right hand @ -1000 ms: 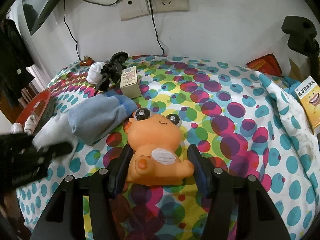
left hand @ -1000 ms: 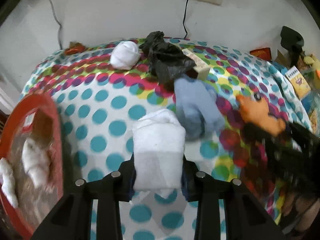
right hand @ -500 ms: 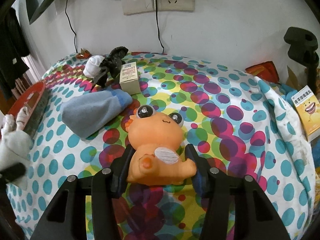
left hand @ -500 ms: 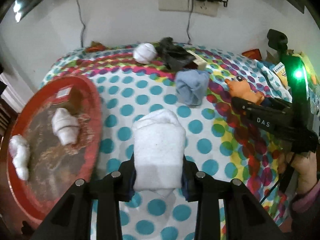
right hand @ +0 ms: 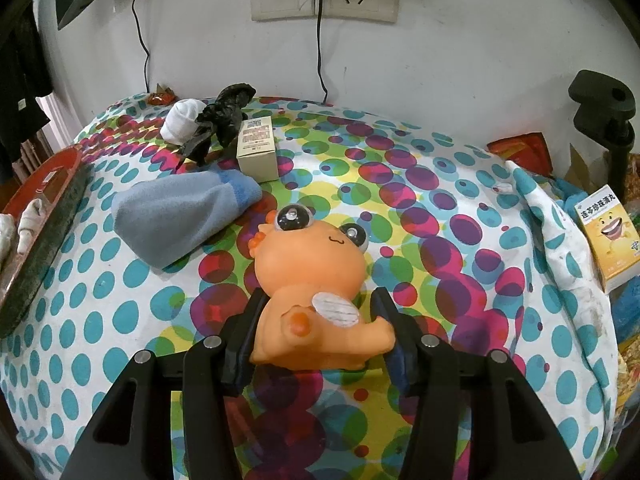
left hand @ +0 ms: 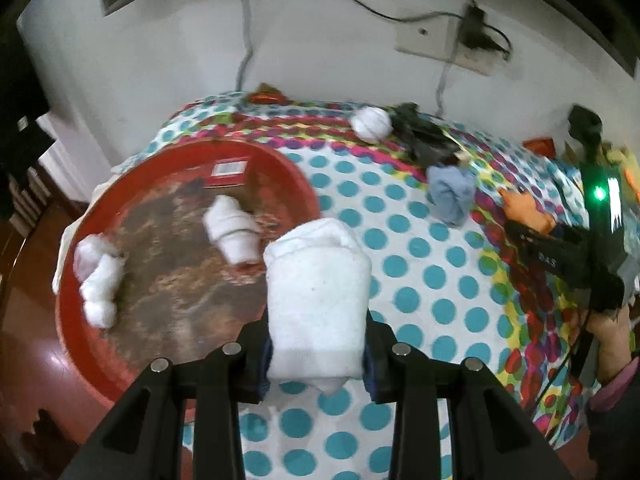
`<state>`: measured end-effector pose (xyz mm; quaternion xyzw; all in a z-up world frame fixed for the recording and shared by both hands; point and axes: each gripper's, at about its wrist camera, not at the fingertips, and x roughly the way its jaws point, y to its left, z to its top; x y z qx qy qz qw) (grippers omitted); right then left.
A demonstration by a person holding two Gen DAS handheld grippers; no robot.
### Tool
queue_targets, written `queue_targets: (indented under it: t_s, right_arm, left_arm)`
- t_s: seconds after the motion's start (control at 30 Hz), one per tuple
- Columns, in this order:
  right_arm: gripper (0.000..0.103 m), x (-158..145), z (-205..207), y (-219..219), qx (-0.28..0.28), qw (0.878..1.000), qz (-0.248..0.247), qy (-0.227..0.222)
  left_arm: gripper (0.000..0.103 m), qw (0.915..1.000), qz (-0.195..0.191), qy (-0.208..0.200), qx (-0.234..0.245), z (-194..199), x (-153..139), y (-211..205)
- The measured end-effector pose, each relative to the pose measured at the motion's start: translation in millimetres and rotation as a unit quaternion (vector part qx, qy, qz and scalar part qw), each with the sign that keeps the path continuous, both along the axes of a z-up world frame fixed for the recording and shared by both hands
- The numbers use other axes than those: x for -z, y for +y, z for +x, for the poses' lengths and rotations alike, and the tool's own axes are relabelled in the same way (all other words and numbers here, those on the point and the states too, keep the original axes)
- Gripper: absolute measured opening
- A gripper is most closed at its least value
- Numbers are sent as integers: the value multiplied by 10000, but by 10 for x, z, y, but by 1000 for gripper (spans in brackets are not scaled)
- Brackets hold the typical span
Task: Organize objects
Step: 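Carry the folded white sock over the red tray with the left tool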
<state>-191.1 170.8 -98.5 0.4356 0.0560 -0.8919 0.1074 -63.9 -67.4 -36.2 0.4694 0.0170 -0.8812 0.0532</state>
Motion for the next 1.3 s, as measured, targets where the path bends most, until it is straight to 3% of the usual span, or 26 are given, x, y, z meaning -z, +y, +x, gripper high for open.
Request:
queue_targets:
  t_s: [0.27,0.43,1.3]
  right_arm:
    - [50,1,-4,5,2,10000,8,0]
    - [50,2,-6,9,0,10000,5,-1]
    - [51,10,-21,38,10,10000,47,4]
  left_arm:
    - [35,9978,124,3,-645,106,-4,-490]
    - [35,9946,-51,-37,-1040,156,43,-743]
    - [35,9812,-101,-569,-1843,185,508,-1679]
